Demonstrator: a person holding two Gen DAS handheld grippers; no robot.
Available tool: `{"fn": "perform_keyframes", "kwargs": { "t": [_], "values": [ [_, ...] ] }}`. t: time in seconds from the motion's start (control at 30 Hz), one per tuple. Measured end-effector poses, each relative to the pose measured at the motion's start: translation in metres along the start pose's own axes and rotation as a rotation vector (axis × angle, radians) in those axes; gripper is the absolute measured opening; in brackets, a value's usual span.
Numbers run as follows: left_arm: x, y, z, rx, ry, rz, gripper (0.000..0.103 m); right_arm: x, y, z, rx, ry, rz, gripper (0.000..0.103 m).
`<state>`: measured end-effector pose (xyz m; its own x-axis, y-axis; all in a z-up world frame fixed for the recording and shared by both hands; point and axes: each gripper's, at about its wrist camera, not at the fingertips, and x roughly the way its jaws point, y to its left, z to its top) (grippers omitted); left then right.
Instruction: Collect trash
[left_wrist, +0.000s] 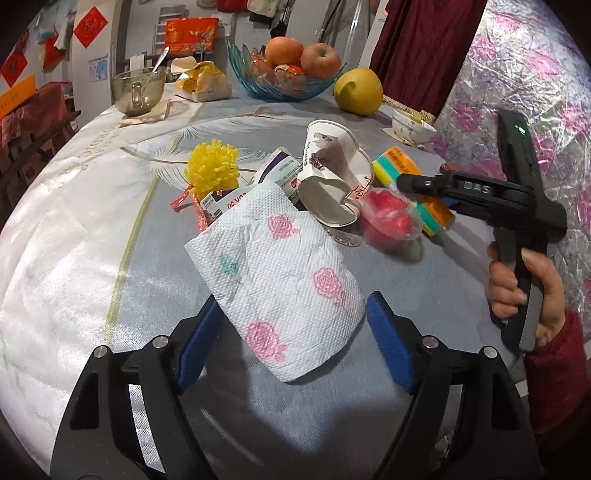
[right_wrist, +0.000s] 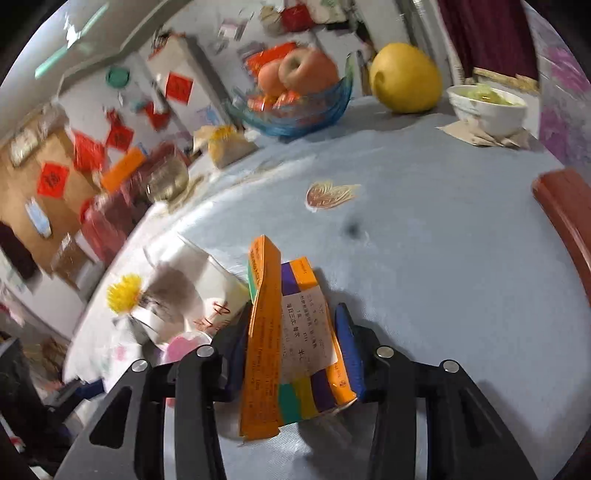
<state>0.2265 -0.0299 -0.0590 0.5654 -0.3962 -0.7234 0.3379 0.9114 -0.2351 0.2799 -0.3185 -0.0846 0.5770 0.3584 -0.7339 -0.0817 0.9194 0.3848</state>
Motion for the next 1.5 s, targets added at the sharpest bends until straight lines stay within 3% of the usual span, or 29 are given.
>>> {"fn": "perform_keyframes", "kwargs": {
  "t": [0.3,0.6,0.73,0.93,1.0,1.07,1.23,1.33,1.5],
  "values": [
    [0.014,-0.009,0.014,-0.013,0.026,0.010,0.077,-0.035,0.017,-0.011,-0.069,-0.099,-0.041,0.044],
    [0.019,-0.018,0.015,-0.016,0.017,0.032,0.077,-0.074,0.010,-0.036,-0.028,-0.196,-0.030,0.045],
    [0.021,-0.020,0.016,-0.019,0.020,0.046,0.082,-0.073,0.009,-0.046,0.005,-0.203,-0.005,0.043],
    [0.027,-0.024,0.016,-0.005,0.011,0.136,0.089,-0.067,0.006,-0.052,0.004,-0.175,-0.031,0.044],
    [0.028,-0.025,0.016,0.001,0.011,0.140,0.090,-0.071,0.004,-0.055,0.001,-0.178,-0.041,0.055],
    [0.028,-0.026,0.015,0.002,0.011,0.137,0.092,-0.075,0.001,-0.059,-0.004,-0.192,-0.070,0.078],
    [0.030,-0.027,0.015,0.013,0.015,0.119,0.096,-0.073,0.006,-0.071,-0.064,-0.162,-0.076,0.083],
    [0.030,-0.028,0.015,0.019,0.012,0.122,0.096,-0.073,0.015,-0.072,-0.121,-0.165,-0.096,0.097],
    [0.031,-0.030,0.014,0.033,0.016,0.136,0.096,-0.055,0.029,-0.066,-0.210,-0.084,-0.104,0.097]
  ]
}}
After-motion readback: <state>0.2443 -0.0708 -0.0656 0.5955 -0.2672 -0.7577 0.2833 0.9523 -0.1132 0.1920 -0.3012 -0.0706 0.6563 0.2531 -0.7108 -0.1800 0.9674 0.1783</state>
